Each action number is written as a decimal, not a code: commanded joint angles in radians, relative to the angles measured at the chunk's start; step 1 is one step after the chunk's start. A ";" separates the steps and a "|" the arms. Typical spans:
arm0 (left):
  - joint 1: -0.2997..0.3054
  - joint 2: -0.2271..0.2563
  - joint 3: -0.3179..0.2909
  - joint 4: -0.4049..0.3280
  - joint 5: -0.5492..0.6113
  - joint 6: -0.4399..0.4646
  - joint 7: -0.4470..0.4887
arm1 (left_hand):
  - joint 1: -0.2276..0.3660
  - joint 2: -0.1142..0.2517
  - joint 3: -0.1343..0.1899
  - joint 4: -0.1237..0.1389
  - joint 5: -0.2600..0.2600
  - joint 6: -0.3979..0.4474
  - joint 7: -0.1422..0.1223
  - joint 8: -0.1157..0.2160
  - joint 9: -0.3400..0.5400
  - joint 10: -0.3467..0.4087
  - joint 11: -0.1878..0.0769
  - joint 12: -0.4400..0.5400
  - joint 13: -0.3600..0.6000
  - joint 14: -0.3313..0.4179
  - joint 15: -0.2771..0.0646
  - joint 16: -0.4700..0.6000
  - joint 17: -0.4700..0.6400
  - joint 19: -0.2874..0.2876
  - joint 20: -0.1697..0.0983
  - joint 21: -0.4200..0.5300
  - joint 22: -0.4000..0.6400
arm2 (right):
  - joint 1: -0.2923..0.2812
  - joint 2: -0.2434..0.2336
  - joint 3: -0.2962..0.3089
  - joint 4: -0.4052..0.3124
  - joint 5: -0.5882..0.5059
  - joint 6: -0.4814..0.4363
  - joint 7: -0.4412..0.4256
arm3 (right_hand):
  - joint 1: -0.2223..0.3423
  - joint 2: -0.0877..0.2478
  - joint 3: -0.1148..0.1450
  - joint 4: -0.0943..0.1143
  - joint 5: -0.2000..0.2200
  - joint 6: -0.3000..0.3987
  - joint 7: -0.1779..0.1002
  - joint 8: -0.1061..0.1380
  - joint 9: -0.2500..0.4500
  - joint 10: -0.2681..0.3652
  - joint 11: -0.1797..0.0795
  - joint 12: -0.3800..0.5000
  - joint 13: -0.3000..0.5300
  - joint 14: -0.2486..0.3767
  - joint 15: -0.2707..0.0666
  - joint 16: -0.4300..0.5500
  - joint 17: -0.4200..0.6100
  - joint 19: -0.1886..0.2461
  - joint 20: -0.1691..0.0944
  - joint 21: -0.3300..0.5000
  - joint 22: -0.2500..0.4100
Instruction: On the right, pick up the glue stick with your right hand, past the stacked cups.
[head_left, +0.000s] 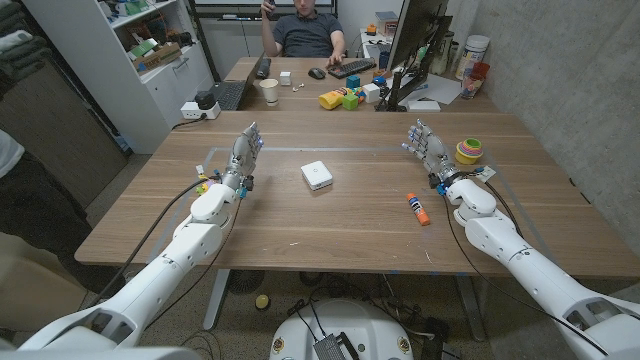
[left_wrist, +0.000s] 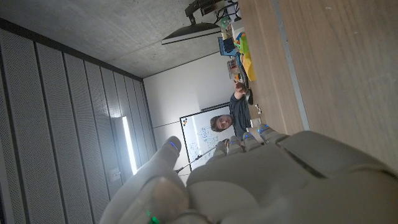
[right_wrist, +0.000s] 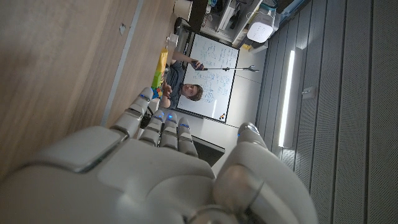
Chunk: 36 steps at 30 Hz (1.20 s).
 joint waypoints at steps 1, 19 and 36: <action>0.064 0.009 -0.040 -0.076 -0.013 -0.022 0.097 | 0.000 0.020 0.006 0.001 0.005 -0.033 0.001 0.005 0.005 -0.093 -0.001 0.005 0.005 -0.116 0.000 0.005 0.002 -0.010 -0.001 0.006 0.001 | 0.009 -0.012 0.002 0.011 0.007 0.016 0.039 | 0.008 -0.001 0.007 -0.003 0.004 0.009 -0.001 0.006 0.004 0.010 0.000 0.007 0.003 0.006 -0.001 0.004 0.004 0.006 -0.002 0.007 0.004; 0.069 0.011 -0.041 -0.080 -0.007 -0.031 0.096 | -0.002 0.018 0.004 0.001 0.005 -0.033 0.001 0.005 0.005 -0.092 -0.001 0.006 0.005 -0.116 0.001 0.005 0.002 -0.010 -0.001 0.006 0.001 | -0.012 -0.091 0.013 -0.102 -0.122 -0.008 -0.102 | 0.004 -0.019 -0.005 -0.009 0.003 0.015 0.010 0.007 0.005 0.026 0.010 0.011 0.004 0.014 0.001 0.005 0.004 0.013 -0.002 0.007 0.004; 0.057 0.011 -0.035 -0.071 -0.002 -0.028 0.089 | -0.003 0.017 0.002 0.001 0.006 -0.033 0.000 0.005 0.005 -0.092 -0.002 0.006 0.005 -0.116 0.001 0.005 0.002 -0.010 0.001 0.006 0.001 | -0.139 -0.215 0.121 -0.299 -0.276 -0.021 -0.323 | 0.008 -0.040 -0.015 -0.019 0.005 0.014 0.014 0.006 0.006 0.025 0.011 0.009 0.005 0.013 0.003 0.002 0.004 0.015 0.001 0.005 0.004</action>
